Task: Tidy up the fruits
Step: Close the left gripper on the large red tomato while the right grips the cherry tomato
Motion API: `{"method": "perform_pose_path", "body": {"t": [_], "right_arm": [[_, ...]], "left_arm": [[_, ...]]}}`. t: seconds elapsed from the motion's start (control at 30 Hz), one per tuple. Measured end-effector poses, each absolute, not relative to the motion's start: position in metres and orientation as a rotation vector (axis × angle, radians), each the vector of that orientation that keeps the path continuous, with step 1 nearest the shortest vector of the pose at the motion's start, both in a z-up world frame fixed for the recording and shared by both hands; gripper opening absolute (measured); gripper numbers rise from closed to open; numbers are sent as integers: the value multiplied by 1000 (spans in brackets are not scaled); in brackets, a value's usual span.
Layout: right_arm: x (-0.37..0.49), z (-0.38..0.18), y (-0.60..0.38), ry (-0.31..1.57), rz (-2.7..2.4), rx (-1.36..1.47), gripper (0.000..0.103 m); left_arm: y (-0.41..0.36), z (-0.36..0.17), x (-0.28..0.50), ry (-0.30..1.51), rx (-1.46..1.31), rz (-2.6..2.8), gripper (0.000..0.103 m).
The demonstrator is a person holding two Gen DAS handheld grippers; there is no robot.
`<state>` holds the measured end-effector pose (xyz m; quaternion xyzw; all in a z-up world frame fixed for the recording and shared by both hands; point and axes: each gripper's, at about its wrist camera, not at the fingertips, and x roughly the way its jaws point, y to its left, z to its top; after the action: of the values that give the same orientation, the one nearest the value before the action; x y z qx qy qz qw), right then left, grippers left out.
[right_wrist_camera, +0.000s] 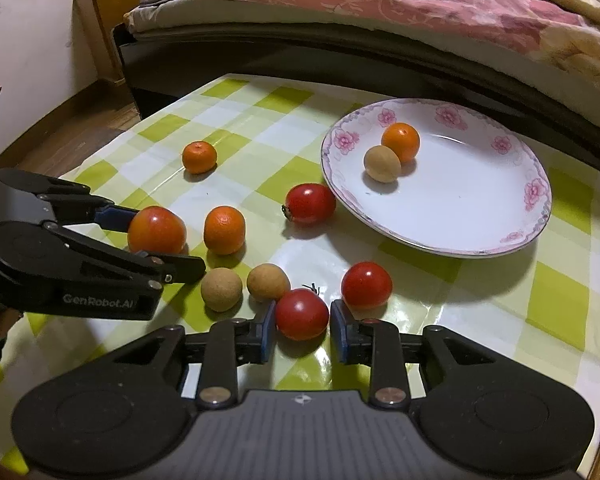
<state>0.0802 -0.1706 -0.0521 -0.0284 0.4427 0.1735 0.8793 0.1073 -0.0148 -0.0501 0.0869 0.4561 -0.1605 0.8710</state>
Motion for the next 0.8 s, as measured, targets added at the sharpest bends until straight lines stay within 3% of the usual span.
{"method": "perform_pose_path", "body": {"t": [0.07,0.8], "right_arm": [[80,-52,-170,927,359,-71,32],[78,-48,-171,967,345,-60,30]], "left_arm": [[-13,-49,108,956,175,-326,49],[-9,-42,99,1005,154,-323,49]]}}
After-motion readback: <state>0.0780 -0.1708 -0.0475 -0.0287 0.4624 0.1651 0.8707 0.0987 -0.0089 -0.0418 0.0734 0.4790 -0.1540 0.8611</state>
